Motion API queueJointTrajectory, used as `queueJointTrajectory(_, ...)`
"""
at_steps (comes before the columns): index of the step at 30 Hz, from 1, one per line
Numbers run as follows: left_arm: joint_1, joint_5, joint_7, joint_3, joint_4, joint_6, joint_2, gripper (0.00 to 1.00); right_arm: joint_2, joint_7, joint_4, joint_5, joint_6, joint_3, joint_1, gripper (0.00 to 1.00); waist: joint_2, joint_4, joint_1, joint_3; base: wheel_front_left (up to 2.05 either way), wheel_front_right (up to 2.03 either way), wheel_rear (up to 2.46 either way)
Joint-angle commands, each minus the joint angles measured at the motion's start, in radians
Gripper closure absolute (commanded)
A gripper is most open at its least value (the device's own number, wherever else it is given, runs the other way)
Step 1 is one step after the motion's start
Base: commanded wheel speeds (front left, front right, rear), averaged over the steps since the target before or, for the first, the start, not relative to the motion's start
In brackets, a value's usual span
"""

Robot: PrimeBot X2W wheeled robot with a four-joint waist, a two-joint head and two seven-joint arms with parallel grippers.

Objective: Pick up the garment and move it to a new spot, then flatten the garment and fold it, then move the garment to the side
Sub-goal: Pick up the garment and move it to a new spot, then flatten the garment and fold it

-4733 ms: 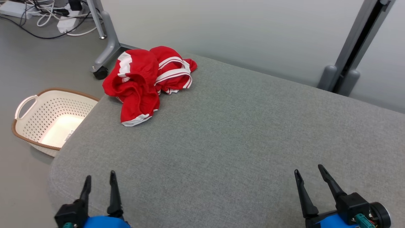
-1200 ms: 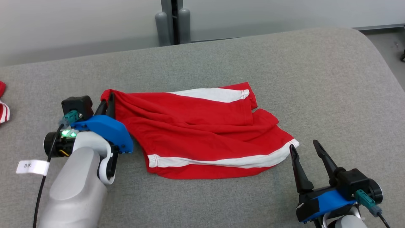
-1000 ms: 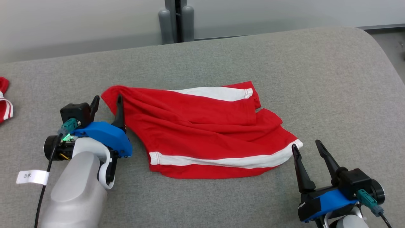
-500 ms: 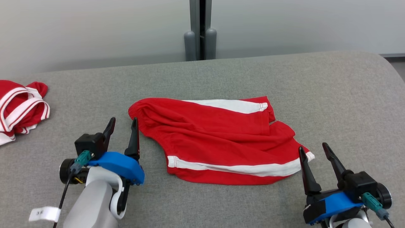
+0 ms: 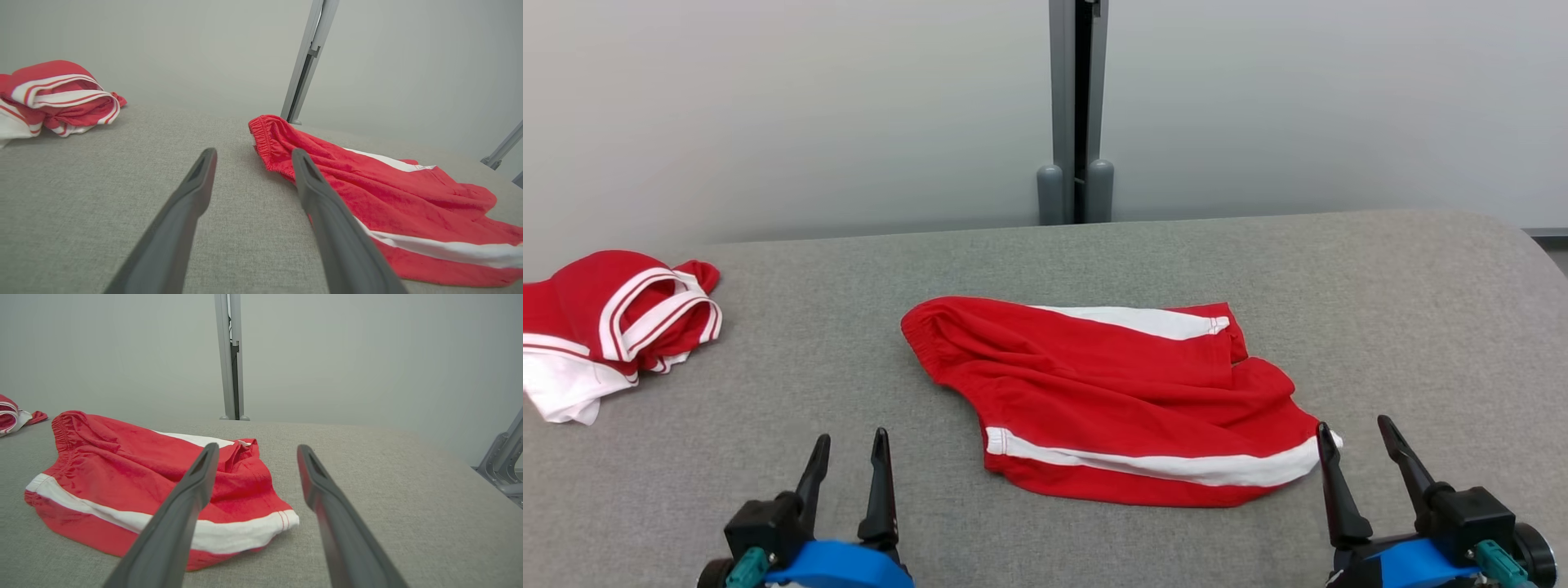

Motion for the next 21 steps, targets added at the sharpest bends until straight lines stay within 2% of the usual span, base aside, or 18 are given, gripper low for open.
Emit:
queueJointTrajectory(1, 0.019, 0.011, -0.003, 0.005, -0.014, -0.002, -0.002, 0.00, -0.004, -0.001, 0.001, 0.008, 0.000, 0.000, 0.014, 0.00, 0.0000, 0.005, 0.0003, -0.003, 0.00, 0.00, 0.00)
queueJointTrajectory(21, 0.083, 0.051, -0.003, 0.029, -0.026, -0.014, -0.033, 0.00, -0.004, -0.001, 0.039, 0.039, 0.000, 0.023, 0.024, 0.00, 0.0000, 0.015, 0.0003, -0.014, 0.00, 0.00, 0.00)
